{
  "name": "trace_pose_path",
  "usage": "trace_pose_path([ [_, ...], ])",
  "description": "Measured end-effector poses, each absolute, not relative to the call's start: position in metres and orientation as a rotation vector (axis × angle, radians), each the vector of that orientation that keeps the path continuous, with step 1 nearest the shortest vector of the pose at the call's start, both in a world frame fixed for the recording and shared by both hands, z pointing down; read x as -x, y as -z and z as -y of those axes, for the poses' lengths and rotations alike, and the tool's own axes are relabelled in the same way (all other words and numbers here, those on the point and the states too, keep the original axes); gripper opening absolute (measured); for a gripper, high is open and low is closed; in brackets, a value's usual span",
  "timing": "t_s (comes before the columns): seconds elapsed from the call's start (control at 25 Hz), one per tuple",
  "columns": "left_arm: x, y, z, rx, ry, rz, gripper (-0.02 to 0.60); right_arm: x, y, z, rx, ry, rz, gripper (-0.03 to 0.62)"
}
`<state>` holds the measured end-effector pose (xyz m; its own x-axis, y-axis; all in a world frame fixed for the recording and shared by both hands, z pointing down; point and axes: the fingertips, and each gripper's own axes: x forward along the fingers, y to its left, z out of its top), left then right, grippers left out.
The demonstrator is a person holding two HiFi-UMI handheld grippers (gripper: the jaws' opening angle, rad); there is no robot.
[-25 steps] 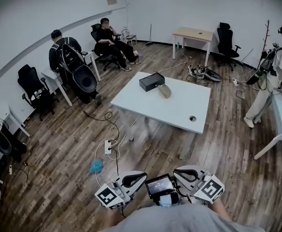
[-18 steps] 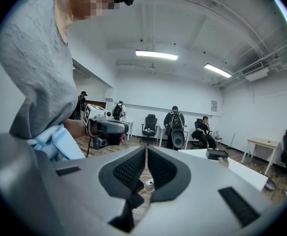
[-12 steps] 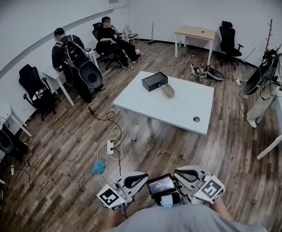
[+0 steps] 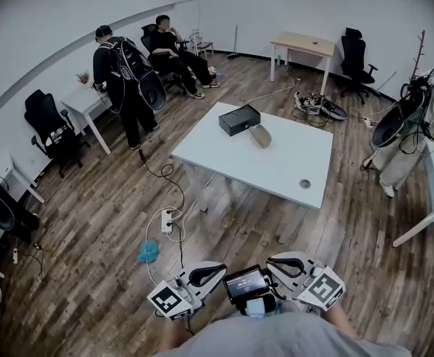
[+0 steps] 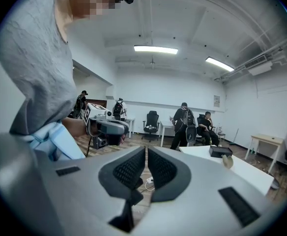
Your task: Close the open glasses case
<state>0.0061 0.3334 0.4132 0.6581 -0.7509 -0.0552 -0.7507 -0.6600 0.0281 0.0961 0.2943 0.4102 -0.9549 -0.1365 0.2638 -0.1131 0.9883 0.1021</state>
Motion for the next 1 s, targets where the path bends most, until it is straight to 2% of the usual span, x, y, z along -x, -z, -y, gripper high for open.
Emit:
trace_pose_path([
  [0.48,0.031,-0.43,-0.2,-2.761,0.005,1.392,0.02,-0.036,-0.421,-0.158,-0.182,0.117,2.874,0.034],
  [1.0,0.025,-0.418,-0.011,-2.797,-0.062,1.268,0.02,0.006,-0.434,0.008,-0.262,0.204,2.84,0.034],
])
